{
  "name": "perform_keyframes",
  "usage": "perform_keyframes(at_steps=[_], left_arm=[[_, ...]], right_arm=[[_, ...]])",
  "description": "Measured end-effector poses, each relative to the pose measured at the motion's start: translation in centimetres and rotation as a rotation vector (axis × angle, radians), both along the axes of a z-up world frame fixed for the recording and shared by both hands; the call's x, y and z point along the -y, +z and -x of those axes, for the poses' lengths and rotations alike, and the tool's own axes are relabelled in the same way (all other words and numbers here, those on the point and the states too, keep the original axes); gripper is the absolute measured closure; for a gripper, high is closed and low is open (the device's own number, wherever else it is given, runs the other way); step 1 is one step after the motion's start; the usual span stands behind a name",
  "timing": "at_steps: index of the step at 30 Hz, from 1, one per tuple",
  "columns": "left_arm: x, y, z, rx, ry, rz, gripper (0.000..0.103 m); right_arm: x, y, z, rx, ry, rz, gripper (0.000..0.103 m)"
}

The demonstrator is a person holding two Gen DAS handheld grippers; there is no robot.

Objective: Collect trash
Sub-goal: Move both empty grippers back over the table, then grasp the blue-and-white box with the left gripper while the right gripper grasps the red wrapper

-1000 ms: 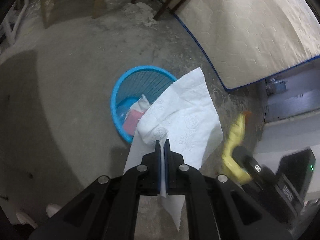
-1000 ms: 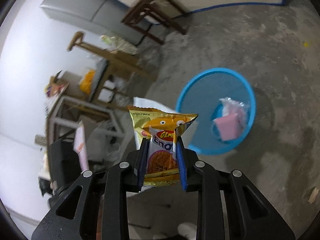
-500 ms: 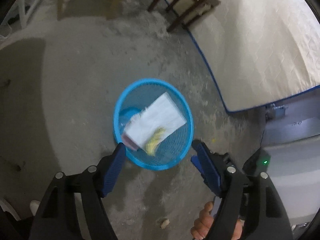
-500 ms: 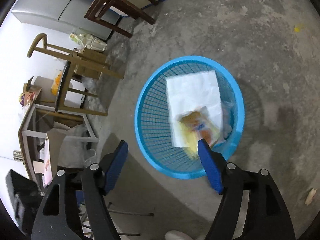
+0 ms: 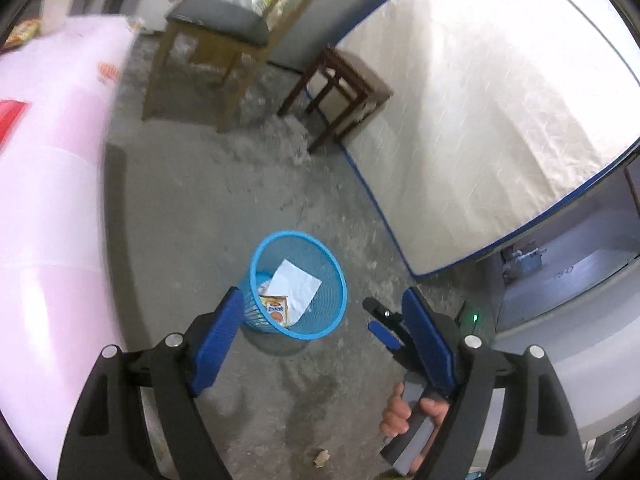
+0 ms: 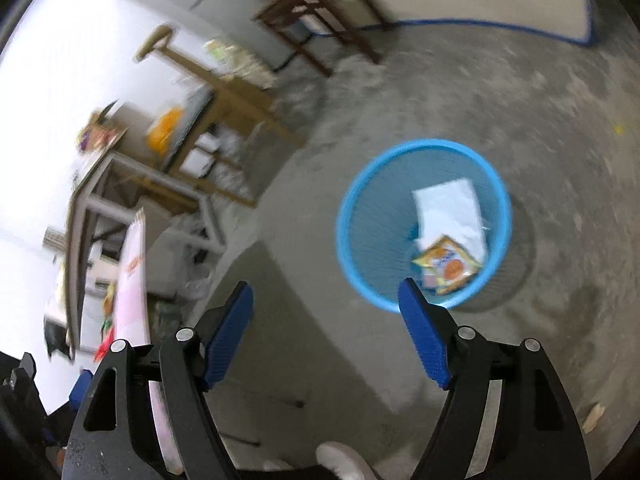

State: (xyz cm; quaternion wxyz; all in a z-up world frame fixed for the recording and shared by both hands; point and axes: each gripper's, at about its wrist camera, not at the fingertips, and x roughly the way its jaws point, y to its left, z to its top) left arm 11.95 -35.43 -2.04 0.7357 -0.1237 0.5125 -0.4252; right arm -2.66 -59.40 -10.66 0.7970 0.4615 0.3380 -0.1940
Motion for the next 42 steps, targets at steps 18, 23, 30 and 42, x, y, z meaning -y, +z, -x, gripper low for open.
perform_keyframes(at_steps=[18,23,30,42], left_arm=[[-32.8,8.2,-4.8,0.155,0.410,-0.012,0.022],[-43.5,6.2,-9.3,0.006,0.546,-0.031,0.022],[-50.5,-0.6,-18.6,-0.390,0.625,0.064,0.022],[-51.0,-4.2,-26.6,-0.501,0.634,-0.111,0.022]], right_arm=[[-23.6,12.9,-16.6,0.095,0.671,0.197,0.024],[-27.4,12.8,-19.3,0.072,0.750,0.157,0.024],[-30.4,11.6,-22.4,0.032,0.773,0.101,0.024],[-31.3,10.3,-25.8,-0.004,0.766,0.085,0.024]])
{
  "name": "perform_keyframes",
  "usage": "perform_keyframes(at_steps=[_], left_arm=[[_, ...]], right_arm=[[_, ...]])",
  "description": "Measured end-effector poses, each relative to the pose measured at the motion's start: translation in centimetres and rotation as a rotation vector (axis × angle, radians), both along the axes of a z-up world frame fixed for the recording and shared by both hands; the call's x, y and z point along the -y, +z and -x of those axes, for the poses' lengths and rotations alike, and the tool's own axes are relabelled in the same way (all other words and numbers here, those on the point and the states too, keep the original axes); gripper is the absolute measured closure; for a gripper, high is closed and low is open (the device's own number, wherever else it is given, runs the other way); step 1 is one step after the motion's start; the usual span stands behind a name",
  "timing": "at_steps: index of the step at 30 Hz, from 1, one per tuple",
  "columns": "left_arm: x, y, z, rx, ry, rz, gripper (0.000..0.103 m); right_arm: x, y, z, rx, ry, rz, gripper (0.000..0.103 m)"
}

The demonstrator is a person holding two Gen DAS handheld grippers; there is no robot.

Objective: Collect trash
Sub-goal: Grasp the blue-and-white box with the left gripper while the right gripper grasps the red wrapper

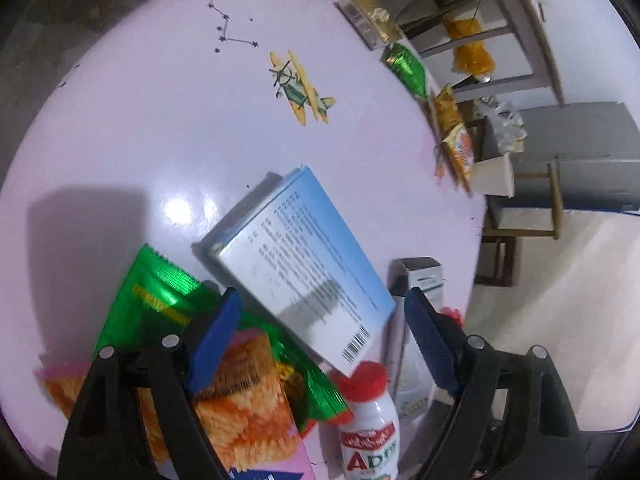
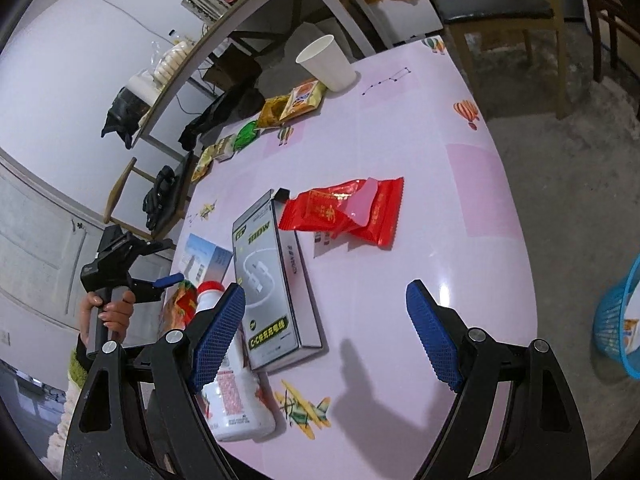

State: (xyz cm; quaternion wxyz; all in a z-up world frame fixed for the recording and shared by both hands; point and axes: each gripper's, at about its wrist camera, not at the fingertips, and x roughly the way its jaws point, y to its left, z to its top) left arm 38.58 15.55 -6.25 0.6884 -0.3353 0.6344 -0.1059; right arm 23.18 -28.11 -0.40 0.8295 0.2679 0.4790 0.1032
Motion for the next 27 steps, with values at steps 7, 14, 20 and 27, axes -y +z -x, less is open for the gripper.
perform_keyframes(at_steps=[7,14,20,27], left_arm=[[1.1,-1.7,-1.8,-0.059,-0.011,-0.060,0.022],[3.3,-0.6,-4.4,0.036,-0.047,-0.146,0.015],[6.6,-0.4,-4.7,0.135,-0.169,-0.301,0.012],[7.7,-1.3,-3.7,0.139,-0.209,-0.394,0.012]], right_arm=[[0.4,-0.7,-0.8,-0.011,-0.006,-0.008,0.024],[1.1,-1.4,-1.8,-0.017,-0.031,-0.004,0.024],[0.6,-1.5,-2.6,-0.005,-0.017,0.039,0.024],[0.7,-2.1,-3.5,0.015,-0.052,0.025,0.024]])
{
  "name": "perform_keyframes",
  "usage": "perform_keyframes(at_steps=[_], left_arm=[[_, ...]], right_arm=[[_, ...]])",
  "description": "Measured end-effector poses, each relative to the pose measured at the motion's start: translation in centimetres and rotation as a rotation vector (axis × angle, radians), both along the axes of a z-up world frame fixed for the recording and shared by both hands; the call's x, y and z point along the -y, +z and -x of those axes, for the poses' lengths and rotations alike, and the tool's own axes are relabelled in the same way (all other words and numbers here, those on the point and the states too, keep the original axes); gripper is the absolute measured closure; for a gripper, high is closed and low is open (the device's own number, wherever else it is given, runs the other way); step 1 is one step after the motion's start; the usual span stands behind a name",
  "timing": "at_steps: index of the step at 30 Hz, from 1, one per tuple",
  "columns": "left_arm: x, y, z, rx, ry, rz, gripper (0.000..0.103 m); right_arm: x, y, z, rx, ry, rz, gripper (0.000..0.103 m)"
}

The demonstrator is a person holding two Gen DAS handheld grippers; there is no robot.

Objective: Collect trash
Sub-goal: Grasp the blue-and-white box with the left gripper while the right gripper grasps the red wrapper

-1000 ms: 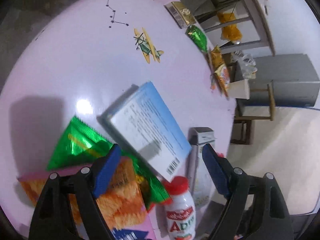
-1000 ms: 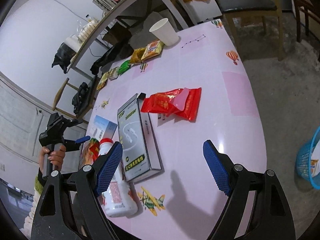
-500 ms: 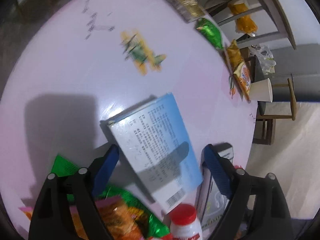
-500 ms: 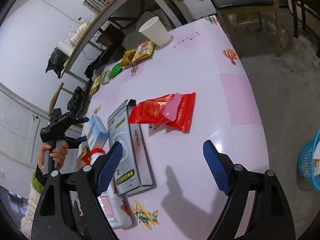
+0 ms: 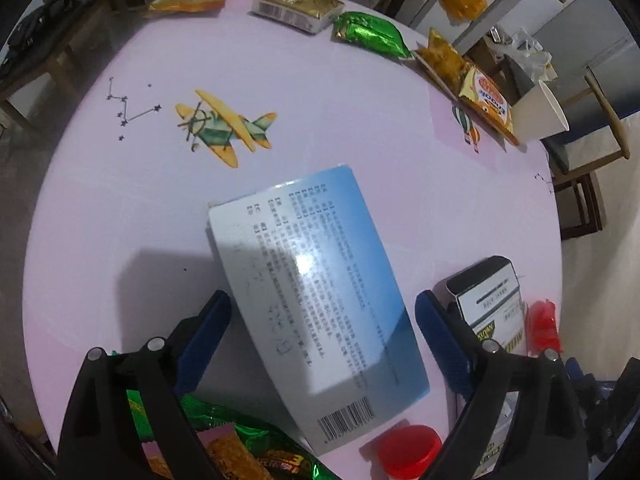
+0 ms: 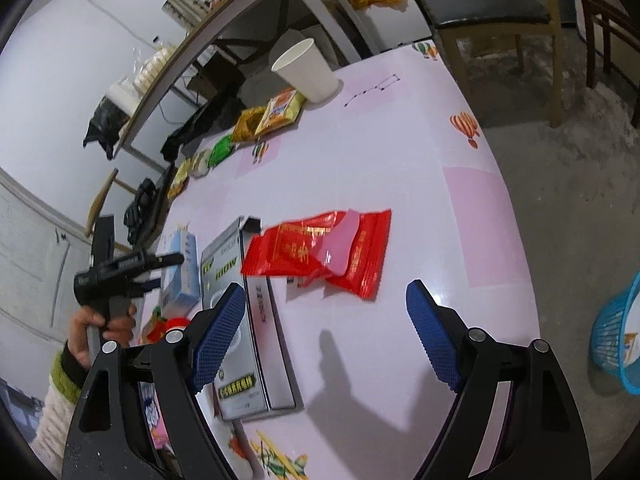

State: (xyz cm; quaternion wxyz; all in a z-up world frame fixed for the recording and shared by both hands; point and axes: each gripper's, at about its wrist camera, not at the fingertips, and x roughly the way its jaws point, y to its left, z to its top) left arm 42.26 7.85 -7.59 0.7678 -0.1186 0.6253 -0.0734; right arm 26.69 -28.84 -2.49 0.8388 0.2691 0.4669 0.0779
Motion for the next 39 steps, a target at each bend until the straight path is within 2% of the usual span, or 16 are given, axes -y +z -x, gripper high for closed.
perform_keyframes(at_steps=[3,5,9,15,20,22,24,26,31,39], left_arm=[[0.2,-0.1,0.0,0.016,-0.001,-0.012,0.012],[0.7,-0.1,0.2,0.025,-0.027,-0.048,0.012],[1.8,-0.1,0.5,0.063,-0.066,-0.107,0.013],[2.0,-0.1,0.6,0.095,-0.077,-0.124,0.016],[1.7,0.0,0.7,0.107,-0.075,-0.124,0.018],[1.6,0.1,0.7,0.115,-0.066,-0.122,0.020],[1.2,0.1,0.9,0.121,-0.063,-0.116,0.021],[1.1,0.2,1.0,0.126,-0.058,-0.112,0.022],[1.2,1.1,1.6,0.182,-0.072,-0.120,0.023],[1.0,4.0,2.7,0.290,-0.094,-0.113,0.024]], right_arm=[[0.7,-0.5,-0.5,0.002,-0.044,-0.036,0.024],[1.1,-0.9,-0.9,-0.001,-0.071,-0.039,0.026],[1.0,-2.0,-2.1,-0.040,-0.081,-0.013,0.039],[0.5,-2.9,-3.6,-0.053,-0.084,0.073,0.052],[-1.1,-2.9,-4.2,-0.058,-0.019,0.178,0.059],[-1.9,-2.9,-4.2,-0.058,0.015,0.256,0.066],[-2.4,-3.0,-4.1,-0.057,0.030,0.307,0.078],[-2.4,-3.1,-3.9,-0.059,0.028,0.323,0.084],[-1.4,-3.2,-3.8,-0.063,-0.007,0.260,0.103],[-0.7,-2.0,-2.8,-0.015,-0.044,0.194,0.103]])
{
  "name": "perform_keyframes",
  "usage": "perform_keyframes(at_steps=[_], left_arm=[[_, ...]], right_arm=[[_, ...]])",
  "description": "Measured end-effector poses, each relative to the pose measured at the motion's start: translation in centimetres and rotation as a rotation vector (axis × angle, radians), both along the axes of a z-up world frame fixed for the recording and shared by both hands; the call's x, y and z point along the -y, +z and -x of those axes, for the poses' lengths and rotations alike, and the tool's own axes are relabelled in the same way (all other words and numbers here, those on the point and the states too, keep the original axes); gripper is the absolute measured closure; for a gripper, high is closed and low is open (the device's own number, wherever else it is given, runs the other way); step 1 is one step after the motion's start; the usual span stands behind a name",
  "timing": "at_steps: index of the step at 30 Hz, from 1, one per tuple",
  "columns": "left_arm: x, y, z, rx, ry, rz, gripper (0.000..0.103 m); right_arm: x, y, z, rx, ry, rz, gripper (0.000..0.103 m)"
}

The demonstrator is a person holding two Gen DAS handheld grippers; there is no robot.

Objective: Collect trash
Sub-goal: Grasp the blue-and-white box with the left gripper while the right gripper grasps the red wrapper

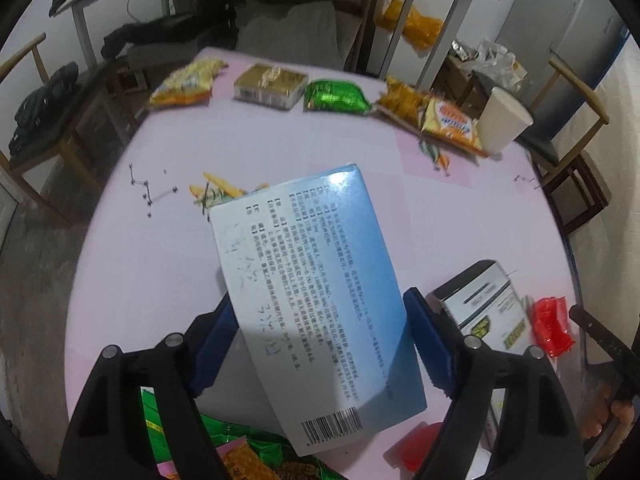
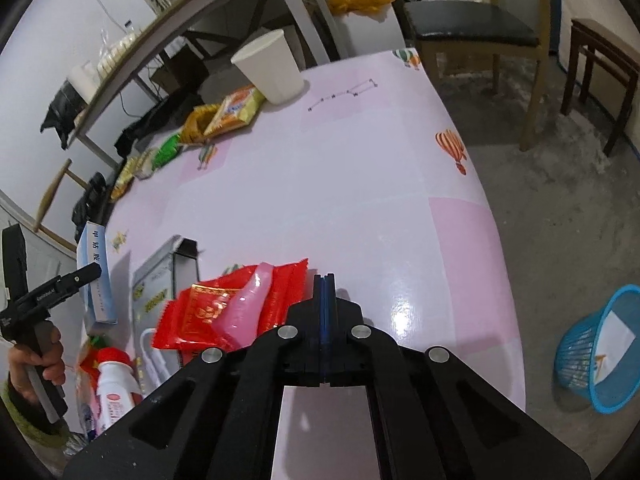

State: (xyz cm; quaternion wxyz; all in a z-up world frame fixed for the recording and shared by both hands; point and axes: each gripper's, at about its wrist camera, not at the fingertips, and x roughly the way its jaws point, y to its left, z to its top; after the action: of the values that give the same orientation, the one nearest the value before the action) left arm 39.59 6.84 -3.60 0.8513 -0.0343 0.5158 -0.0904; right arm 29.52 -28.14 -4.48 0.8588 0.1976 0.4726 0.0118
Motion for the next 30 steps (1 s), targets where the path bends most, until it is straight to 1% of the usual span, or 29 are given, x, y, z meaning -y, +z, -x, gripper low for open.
perform_keyframes(at_steps=[4,5,6,7,8,9,11,12,14,18,21,26,28,29,30], left_arm=[[-0.2,1.5,0.6,0.045,-0.003,0.023,0.024],[-0.3,2.0,0.8,0.057,-0.003,0.033,0.024],[-0.3,2.3,0.9,0.066,-0.002,0.039,0.025],[-0.4,2.7,1.0,0.077,-0.001,0.047,0.025],[-0.5,3.3,1.3,0.091,-0.002,0.056,0.025],[-0.5,3.6,1.5,0.097,-0.003,0.061,0.025],[-0.7,4.4,2.0,0.109,-0.002,0.076,0.025],[-0.9,4.7,2.2,0.112,-0.003,0.084,0.025],[-1.2,5.3,2.7,0.119,-0.003,0.092,0.025],[-1.7,6.0,3.8,0.125,-0.008,0.104,0.025],[-2.1,6.3,4.5,0.120,-0.010,0.118,0.025],[-2.5,6.7,5.3,0.129,-0.017,0.134,0.025],[-2.5,7.0,5.7,0.135,-0.024,0.143,0.025],[-2.4,7.1,5.9,0.139,-0.027,0.149,0.025],[-2.5,7.2,6.0,0.142,-0.030,0.151,0.025]], right_arm=[[0.0,1.1,0.4,0.036,0.012,-0.037,0.103],[-0.1,1.4,0.5,0.044,0.023,-0.065,0.103],[-0.2,1.6,0.6,0.046,0.046,-0.101,0.100],[-0.4,1.8,0.5,0.049,0.055,-0.113,0.099],[-0.8,2.2,0.7,0.062,0.075,-0.110,0.093],[-1.5,2.6,0.8,0.077,0.107,-0.094,0.080],[-3.3,3.5,1.3,0.124,0.183,-0.017,0.065],[-4.5,3.9,1.5,0.147,0.229,0.026,0.063],[-6.9,4.3,2.0,0.175,0.317,0.115,0.063],[-10.3,3.9,2.5,0.175,0.436,0.277,0.063],[-11.8,3.0,2.5,0.163,0.482,0.344,0.063],[-12.9,1.9,1.3,0.146,0.478,0.435,0.063],[-13.0,1.4,0.8,0.131,0.464,0.451,0.067],[-13.0,1.1,0.4,0.120,0.453,0.460,0.074],[-12.9,0.9,0.3,0.114,0.443,0.464,0.082]])
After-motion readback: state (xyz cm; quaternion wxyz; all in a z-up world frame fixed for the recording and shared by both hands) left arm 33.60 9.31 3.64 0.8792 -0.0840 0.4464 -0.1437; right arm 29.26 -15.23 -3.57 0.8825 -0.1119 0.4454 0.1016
